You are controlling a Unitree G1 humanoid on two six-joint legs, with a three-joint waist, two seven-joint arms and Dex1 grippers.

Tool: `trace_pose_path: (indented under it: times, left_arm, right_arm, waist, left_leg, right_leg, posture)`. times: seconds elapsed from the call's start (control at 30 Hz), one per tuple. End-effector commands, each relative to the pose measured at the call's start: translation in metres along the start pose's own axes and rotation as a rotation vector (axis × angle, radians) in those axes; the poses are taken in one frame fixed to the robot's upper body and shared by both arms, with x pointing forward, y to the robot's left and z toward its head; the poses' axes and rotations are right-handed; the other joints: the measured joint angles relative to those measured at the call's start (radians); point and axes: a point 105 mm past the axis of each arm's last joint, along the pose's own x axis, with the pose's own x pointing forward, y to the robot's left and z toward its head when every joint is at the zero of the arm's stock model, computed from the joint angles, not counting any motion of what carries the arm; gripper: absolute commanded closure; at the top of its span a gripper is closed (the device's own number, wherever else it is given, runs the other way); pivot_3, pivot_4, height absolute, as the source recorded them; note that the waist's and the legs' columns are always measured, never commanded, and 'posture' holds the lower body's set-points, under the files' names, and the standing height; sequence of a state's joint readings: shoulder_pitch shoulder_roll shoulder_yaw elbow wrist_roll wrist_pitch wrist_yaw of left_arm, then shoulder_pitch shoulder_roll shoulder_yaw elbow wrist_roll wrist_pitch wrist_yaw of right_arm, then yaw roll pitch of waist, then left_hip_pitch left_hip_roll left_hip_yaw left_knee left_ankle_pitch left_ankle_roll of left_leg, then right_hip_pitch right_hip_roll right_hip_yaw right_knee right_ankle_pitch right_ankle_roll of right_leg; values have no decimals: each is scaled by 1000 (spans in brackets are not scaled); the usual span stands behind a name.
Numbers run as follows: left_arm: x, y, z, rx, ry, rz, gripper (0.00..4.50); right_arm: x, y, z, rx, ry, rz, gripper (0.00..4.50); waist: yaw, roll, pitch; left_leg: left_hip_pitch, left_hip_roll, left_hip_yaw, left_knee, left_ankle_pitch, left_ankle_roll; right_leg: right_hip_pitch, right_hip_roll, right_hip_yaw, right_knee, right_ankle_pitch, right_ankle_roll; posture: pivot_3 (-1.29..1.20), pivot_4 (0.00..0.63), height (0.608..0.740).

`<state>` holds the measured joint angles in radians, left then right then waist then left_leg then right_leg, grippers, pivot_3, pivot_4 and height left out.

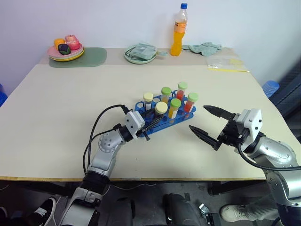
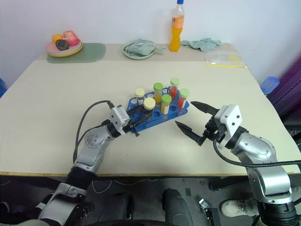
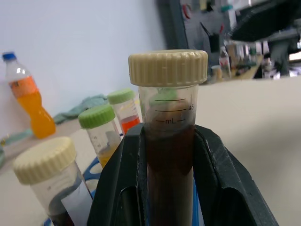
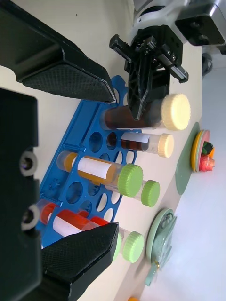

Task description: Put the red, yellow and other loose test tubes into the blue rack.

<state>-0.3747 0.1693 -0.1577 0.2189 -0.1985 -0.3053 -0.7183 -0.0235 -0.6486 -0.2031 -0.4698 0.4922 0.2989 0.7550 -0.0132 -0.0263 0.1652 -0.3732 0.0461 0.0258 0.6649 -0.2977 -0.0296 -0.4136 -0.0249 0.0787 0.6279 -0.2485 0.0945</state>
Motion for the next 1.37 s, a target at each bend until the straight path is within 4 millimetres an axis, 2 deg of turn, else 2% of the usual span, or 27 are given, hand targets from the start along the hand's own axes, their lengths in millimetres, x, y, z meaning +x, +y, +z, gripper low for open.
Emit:
trace_pose_path:
  times: [0.03, 0.13, 0.37, 0.4, 0.47, 0.57, 0.67, 0.83, 0.97, 1.07, 1.23, 1.37]
  left_arm:
    - [-2, 14, -3, -112, 2, 65, 3709]
    - [-3, 8, -6, -128, 14, 23, 3709]
    - [-8, 6, 7, -129, -24, -5, 128]
    - [-9, 6, 9, -127, -27, -7, 16]
    - [-14, 6, 14, -120, -25, -18, 16]
    - [-35, 10, 24, -112, 6, -32, 16]
    - [-56, 22, 33, -116, 51, -7, 16]
    - [-82, 29, 42, -156, 137, -55, 16]
    - [-107, 42, 52, -173, 191, -99, 16]
    - [-126, 57, 53, -119, 228, -107, 16]
    - [-141, 67, 50, -86, 270, -105, 16]
    - [-146, 67, 44, -87, 273, -86, 16]
  right_arm:
    - [-1, -2, 7, -47, -21, -2, 0]
    - [-1, -2, 5, -48, -20, 0, 0]
    - [0, 1, 0, -47, -23, 13, 0]
    - [0, 1, -1, -46, -22, 17, 0]
    - [1, 2, -3, -44, -21, 28, 0]
    - [2, 2, -8, -37, -16, 48, 0]
    - [5, 0, -12, -32, -17, 59, 0]
    - [9, 0, -16, -38, -14, 90, 0]
    - [5, -5, -18, -45, 8, 101, 0]
    - [1, -6, -16, -46, 23, 101, 0]
    - [-10, 0, -18, -30, 62, 103, 0]
    - [-8, 0, -16, -32, 72, 116, 0]
  waist:
    - [0, 0, 0]
    - [-2, 0, 0]
    - [-1, 0, 0]
    - [-1, 0, 0]
    - [-1, 0, 0]
    - [-7, 0, 0]
    - [-7, 0, 0]
    - [-2, 0, 0]
    - [-3, 0, 0]
    - [-3, 1, 1]
    - [0, 1, 1]
    - [-3, 1, 1]
  left_leg:
    - [0, 0, 0, 0, 0, 0]
    - [0, 0, 0, 0, 0, 0]
    - [0, 0, 0, 0, 0, 0]
    - [0, 0, 0, 0, 0, 0]
    - [0, 0, 0, 0, 0, 0]
    - [0, 1, 0, 0, -1, 1]
    - [1, 2, 0, 0, -1, 1]
    - [0, 2, 0, 0, -1, 1]
    - [0, 1, 1, 0, -1, 2]
    - [0, 2, 1, 0, -1, 2]
    - [-1, 1, 1, 0, -1, 2]
    - [0, 2, 2, 0, -1, 2]
  right_leg:
    - [0, 0, 0, 0, 0, 0]
    - [0, 0, 0, 0, 0, 0]
    - [0, 0, 0, 0, 0, 0]
    - [0, 0, 0, 0, 0, 0]
    - [0, 0, 0, 0, 0, 0]
    - [0, 0, 0, 0, 0, 0]
    - [0, 1, 0, 1, 0, 0]
    - [-1, 1, 0, 1, -1, -1]
    - [-1, 0, 0, 0, -1, 0]
    - [-2, 0, 0, 0, -1, -1]
    - [-2, -1, 0, 0, -1, -1]
    - [-2, 0, 0, 0, -1, -1]
  posture:
    - [0, 150, 740]
    - [0, 150, 740]
    - [0, 150, 740]
    - [0, 150, 740]
    - [0, 150, 740]
    - [0, 150, 740]
    - [0, 150, 740]
    - [0, 150, 740]
    - [0, 150, 740]
    - [0, 150, 740]
    - [0, 150, 740]
    - [0, 150, 740]
